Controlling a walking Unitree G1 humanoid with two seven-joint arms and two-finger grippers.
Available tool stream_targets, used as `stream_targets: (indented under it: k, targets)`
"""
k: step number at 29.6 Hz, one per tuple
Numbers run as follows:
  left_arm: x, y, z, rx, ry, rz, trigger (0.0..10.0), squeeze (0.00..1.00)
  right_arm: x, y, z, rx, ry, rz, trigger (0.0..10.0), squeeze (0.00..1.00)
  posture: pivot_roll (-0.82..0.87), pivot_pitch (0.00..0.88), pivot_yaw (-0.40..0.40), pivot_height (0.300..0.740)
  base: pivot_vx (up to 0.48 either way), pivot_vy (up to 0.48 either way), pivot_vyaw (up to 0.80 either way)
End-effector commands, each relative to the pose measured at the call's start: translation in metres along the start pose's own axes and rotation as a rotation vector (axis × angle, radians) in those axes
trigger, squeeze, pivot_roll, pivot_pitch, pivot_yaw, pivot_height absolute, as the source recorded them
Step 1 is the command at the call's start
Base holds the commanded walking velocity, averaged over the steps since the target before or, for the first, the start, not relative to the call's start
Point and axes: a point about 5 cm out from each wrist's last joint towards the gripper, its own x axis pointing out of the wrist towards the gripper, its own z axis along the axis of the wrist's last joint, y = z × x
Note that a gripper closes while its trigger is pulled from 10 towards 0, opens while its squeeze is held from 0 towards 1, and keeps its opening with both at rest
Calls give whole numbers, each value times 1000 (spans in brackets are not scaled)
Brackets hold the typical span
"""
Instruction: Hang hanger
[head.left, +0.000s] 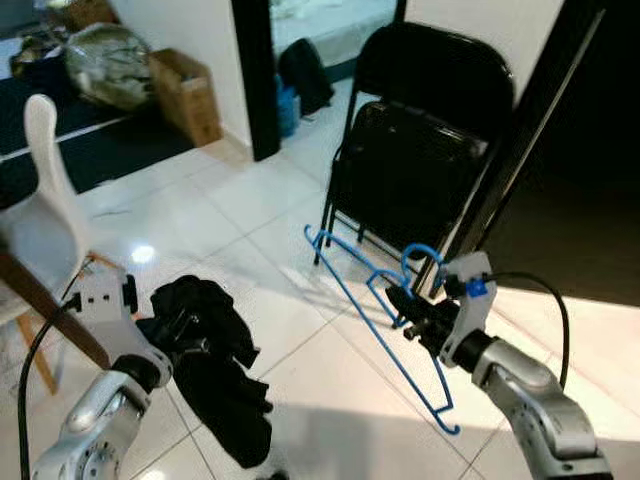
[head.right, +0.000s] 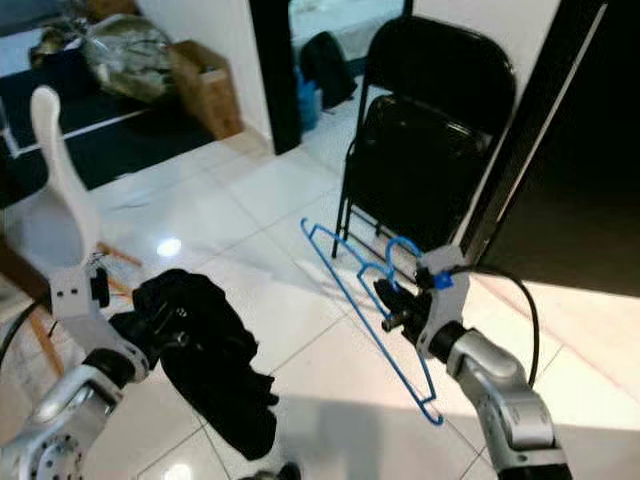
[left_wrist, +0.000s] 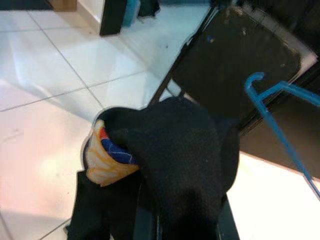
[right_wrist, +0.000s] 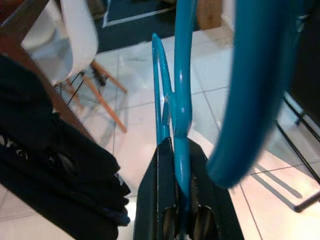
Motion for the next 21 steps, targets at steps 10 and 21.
stream_targets:
  k: [10, 21]
  targets:
    - [0, 2, 2, 10, -6, -25, 10000, 0, 2, 15, 0, -19, 7, 133, 10000, 0, 19, 99, -25, 740, 54, 0, 681]
    - [0, 0, 4, 26, -21, -31, 10000, 0, 2, 19, -1, -52, 19, 185, 10000, 0, 18, 98, -25, 740, 385, 0, 683]
